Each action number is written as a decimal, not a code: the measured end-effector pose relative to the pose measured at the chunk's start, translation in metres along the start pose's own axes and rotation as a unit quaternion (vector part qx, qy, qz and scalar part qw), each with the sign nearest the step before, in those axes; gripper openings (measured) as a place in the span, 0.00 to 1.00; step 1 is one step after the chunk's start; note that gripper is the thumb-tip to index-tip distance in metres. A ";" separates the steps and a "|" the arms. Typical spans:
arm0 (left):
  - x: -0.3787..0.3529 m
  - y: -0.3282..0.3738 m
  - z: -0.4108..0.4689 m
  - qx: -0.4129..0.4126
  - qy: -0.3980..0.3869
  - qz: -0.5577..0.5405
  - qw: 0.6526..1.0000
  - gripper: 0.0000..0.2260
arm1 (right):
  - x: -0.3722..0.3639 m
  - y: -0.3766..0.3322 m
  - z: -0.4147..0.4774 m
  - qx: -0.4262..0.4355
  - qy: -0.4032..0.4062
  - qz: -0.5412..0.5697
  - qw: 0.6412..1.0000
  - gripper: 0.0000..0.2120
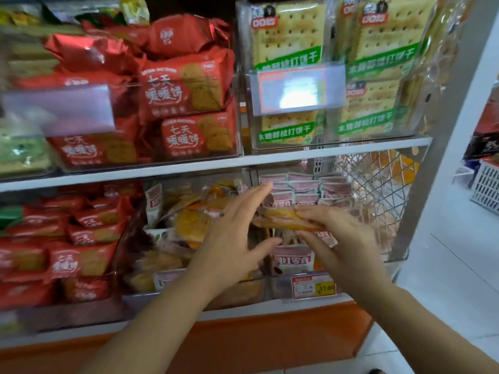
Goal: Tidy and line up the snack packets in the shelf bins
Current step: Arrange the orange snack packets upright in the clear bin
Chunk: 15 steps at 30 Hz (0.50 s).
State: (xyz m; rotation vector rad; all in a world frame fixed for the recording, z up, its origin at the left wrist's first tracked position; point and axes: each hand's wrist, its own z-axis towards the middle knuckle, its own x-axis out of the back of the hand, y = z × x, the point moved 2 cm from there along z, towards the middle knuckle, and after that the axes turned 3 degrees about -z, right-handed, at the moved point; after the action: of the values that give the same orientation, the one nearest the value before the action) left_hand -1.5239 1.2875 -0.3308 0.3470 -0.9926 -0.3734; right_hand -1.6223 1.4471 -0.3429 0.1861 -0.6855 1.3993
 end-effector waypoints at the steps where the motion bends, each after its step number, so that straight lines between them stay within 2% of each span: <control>1: 0.007 -0.004 0.000 -0.018 0.016 -0.007 1.000 0.26 | -0.006 -0.007 0.007 0.022 -0.009 0.018 1.000 0.12; 3: 0.021 -0.016 -0.005 -0.023 0.052 -0.008 0.998 0.19 | -0.018 -0.018 0.022 0.046 -0.031 0.047 0.997 0.11; 5: 0.033 -0.028 -0.013 -0.015 0.078 0.016 0.997 0.17 | -0.030 -0.025 0.034 0.041 -0.055 0.059 0.996 0.12; 8: 0.051 -0.046 -0.028 -0.003 0.140 0.115 0.984 0.16 | -0.042 -0.024 0.041 -0.009 -0.095 0.054 0.994 0.16; 11: 0.069 -0.075 -0.037 0.065 0.184 0.198 0.961 0.17 | -0.047 -0.006 0.035 -0.076 -0.152 0.013 0.985 0.16; 13: 0.072 -0.092 -0.040 0.113 0.140 0.231 0.956 0.18 | -0.046 0.007 0.028 -0.100 -0.194 -0.010 0.976 0.14; 15: 0.067 -0.100 -0.042 0.181 0.021 0.251 0.951 0.21 | -0.043 0.015 0.023 -0.119 -0.230 -0.003 0.966 0.11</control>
State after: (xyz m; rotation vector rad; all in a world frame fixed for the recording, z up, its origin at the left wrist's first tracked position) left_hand -1.4695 1.1737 -0.3470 0.4143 -1.0681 0.2809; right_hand -1.6446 1.4021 -0.3525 0.3274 -1.2297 1.2637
